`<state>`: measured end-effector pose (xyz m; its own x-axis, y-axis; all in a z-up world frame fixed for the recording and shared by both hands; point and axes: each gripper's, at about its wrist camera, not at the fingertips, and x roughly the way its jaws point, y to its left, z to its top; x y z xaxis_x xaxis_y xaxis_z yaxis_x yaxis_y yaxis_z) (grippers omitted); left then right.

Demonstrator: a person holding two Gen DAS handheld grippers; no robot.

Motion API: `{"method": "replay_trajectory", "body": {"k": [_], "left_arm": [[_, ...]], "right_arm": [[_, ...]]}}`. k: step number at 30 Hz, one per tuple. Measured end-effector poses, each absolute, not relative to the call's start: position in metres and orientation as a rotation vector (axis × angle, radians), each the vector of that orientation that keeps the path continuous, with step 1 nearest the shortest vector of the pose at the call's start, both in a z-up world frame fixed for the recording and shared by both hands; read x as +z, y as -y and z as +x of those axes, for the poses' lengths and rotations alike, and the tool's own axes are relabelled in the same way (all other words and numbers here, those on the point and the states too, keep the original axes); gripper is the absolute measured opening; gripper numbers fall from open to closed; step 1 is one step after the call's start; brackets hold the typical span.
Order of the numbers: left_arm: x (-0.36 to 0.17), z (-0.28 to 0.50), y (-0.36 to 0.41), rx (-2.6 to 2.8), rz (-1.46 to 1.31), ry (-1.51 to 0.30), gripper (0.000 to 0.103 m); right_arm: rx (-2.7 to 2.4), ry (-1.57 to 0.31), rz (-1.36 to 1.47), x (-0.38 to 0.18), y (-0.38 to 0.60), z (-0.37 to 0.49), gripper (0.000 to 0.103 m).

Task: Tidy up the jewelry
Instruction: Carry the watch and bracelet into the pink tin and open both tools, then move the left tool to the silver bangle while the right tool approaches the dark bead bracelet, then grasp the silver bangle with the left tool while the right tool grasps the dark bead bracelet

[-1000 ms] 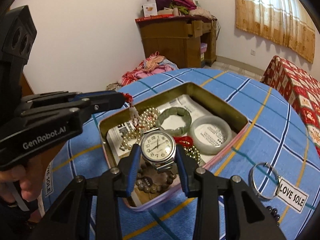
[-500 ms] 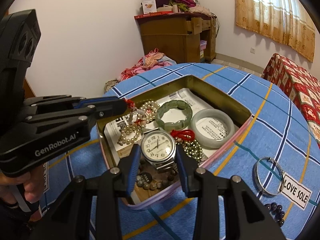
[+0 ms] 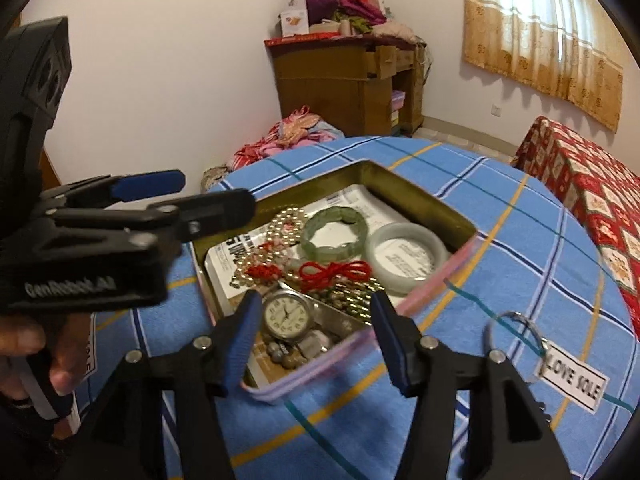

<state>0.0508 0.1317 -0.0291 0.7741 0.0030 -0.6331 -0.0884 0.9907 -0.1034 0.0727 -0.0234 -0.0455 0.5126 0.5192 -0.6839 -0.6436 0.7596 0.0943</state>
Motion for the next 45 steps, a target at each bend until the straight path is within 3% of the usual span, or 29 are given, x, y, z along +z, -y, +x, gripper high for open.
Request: {"method": "replay_trajectory", "body": {"k": [24,34,36,45], "left_arm": [[-0.048,0.070,0.010,-0.131,0.068,-0.755,0.087],[-0.054,0.091,0.031,-0.162,0.101,-0.779,0.087],[-0.056,0.094,0.035,-0.164,0.109,-0.779,0.087],[-0.066,0.108,0.058,-0.233,0.141,-0.794,0.087]], "right_arm": [[0.323,-0.826,-0.125,-0.065,0.171,0.078,0.065],[0.327,-0.885,-0.184,-0.089,0.165,0.086,0.051],[0.329,-0.883,-0.186,-0.088,0.165,0.085,0.017],[0.215,-0.841,-0.152,-0.082,0.193,0.090,0.015]]}}
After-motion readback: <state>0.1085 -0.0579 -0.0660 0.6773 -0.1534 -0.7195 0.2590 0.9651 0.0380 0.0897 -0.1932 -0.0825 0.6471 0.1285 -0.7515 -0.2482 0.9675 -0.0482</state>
